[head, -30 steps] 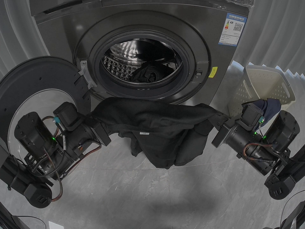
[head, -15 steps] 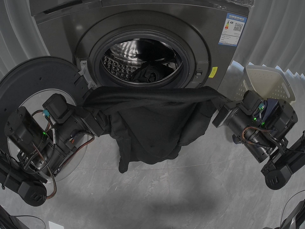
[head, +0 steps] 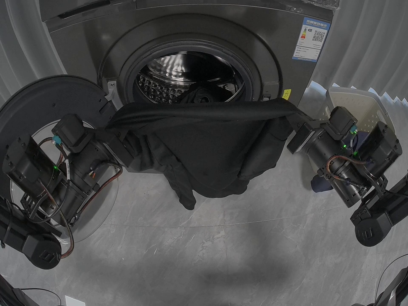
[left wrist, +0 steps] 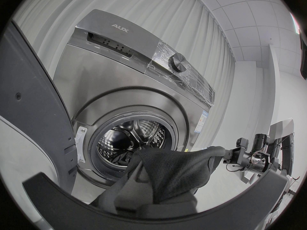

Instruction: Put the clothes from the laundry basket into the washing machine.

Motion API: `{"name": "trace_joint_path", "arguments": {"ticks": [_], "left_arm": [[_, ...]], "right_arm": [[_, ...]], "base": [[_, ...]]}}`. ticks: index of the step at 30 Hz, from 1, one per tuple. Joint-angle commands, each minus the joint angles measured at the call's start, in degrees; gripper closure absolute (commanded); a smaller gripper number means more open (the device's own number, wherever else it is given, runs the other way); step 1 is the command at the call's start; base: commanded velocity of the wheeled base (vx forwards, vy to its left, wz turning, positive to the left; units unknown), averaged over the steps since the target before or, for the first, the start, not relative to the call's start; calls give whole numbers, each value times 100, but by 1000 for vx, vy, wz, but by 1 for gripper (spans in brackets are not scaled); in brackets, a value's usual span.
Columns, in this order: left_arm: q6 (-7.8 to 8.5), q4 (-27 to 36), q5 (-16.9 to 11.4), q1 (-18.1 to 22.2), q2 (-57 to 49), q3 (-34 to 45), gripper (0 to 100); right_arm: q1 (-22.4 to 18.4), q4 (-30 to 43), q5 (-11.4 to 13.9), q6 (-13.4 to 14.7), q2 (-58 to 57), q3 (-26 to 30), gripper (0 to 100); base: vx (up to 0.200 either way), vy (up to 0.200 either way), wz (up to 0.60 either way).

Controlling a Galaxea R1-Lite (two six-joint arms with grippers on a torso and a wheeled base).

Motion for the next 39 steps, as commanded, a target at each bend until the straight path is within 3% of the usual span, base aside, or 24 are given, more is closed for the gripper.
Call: {"name": "trace_joint_path", "arguments": {"ticks": [1,30,34,39], "left_arm": [[-6,-4,0,18,-7,-18,100],[-6,-4,-9,-35,-25,-80,100],[-15,14,-18,-694,178,-106,100],[-6,40,-44,-879,775,-616,100]], "right_arm": [[-25,8,0,-7,-96,-23,100],[-86,8,-17,-7,-263,-94,100],[116,16,9,63,-88,117,100],[441,8,53,300,580,161,100]], "base": [[0,0,0],[0,0,0],[0,0,0],[0,0,0]]}}
